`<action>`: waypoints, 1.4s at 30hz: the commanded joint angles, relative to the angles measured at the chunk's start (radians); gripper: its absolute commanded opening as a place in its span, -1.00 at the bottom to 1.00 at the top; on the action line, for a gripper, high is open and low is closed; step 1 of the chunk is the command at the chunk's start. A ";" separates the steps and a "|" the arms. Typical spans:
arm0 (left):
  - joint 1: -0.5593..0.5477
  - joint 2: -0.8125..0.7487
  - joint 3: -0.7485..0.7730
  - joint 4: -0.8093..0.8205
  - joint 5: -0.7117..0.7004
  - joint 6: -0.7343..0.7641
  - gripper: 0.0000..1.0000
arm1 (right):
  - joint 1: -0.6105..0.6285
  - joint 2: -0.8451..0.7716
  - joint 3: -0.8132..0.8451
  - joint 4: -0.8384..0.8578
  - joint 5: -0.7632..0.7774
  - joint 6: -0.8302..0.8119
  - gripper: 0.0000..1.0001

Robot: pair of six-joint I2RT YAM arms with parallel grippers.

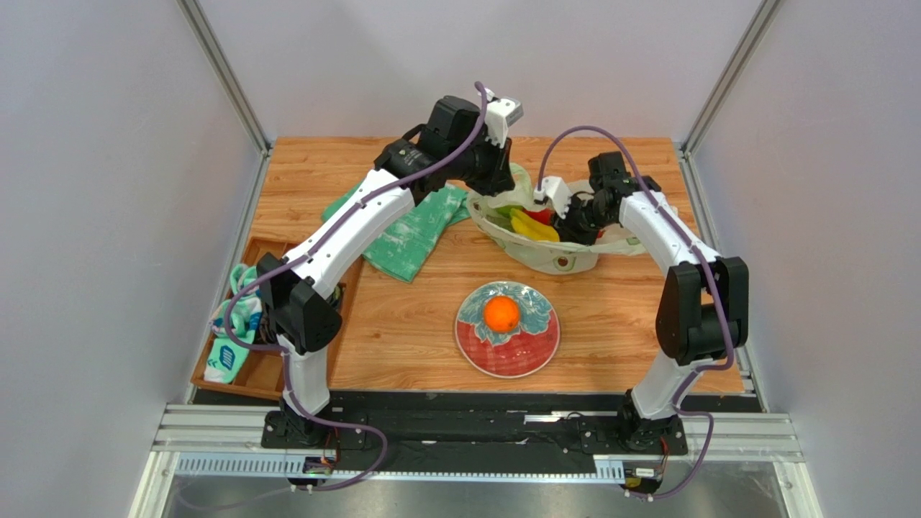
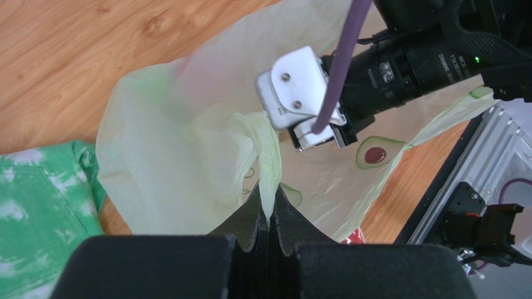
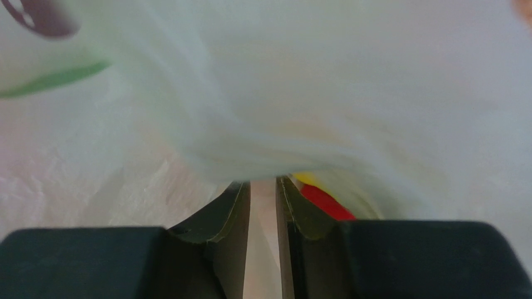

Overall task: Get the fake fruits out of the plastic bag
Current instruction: Adjust the plastic bag at the center of the board, then take out the fake fruit from the plastic bag.

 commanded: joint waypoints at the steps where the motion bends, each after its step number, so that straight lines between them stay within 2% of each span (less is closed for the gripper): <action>1: 0.007 -0.087 -0.097 0.018 0.008 -0.028 -1.00 | 0.006 -0.064 -0.111 -0.044 0.069 -0.119 -0.50; 4: 0.007 -0.109 -0.158 0.016 0.031 -0.028 -1.00 | 0.008 -0.179 -0.249 -0.086 0.045 -0.166 -0.50; 7: 0.006 -0.121 -0.189 0.024 0.040 -0.032 -1.00 | 0.016 -0.238 -0.314 -0.034 0.034 -0.148 -0.50; 13: 0.007 -0.083 -0.153 0.010 0.005 0.017 -1.00 | 0.017 -0.160 -0.156 0.048 0.045 -0.036 -0.51; 16: 0.007 -0.068 -0.156 0.010 0.014 0.012 -1.00 | 0.019 -0.099 -0.098 0.078 0.067 -0.039 -0.42; 22: 0.007 -0.080 -0.166 0.010 0.014 0.029 -1.00 | 0.019 0.018 -0.024 0.111 0.092 -0.073 -0.13; 23: 0.007 -0.086 -0.165 0.009 0.011 0.034 -1.00 | 0.019 0.035 0.001 0.105 0.092 -0.085 0.03; 25: 0.007 -0.087 -0.172 0.009 0.007 0.046 -1.00 | 0.019 0.084 0.025 0.088 0.095 -0.101 0.21; 26: 0.009 -0.094 -0.172 0.010 0.007 0.052 -1.00 | 0.019 0.098 0.044 0.088 0.097 -0.111 0.51; 27: 0.007 -0.094 -0.177 0.012 0.007 0.054 -1.00 | 0.017 0.112 0.051 0.091 0.097 -0.116 0.59; 29: 0.006 -0.094 -0.177 0.012 0.010 0.063 -1.00 | 0.019 0.155 0.064 0.100 0.091 -0.133 0.73; 34: 0.007 -0.092 -0.177 0.013 0.014 0.075 -1.00 | 0.034 0.285 0.163 0.026 0.091 -0.160 0.81; 36: 0.007 -0.091 -0.179 0.012 0.013 0.087 -1.00 | 0.037 0.302 0.173 0.029 0.097 -0.159 0.81; 38: 0.006 -0.091 -0.185 0.012 -0.004 0.098 -1.00 | 0.039 0.305 0.164 0.058 0.100 -0.159 0.66; 42: 0.007 -0.086 -0.188 0.012 -0.019 0.109 -1.00 | 0.039 0.262 0.131 0.114 0.112 -0.141 0.13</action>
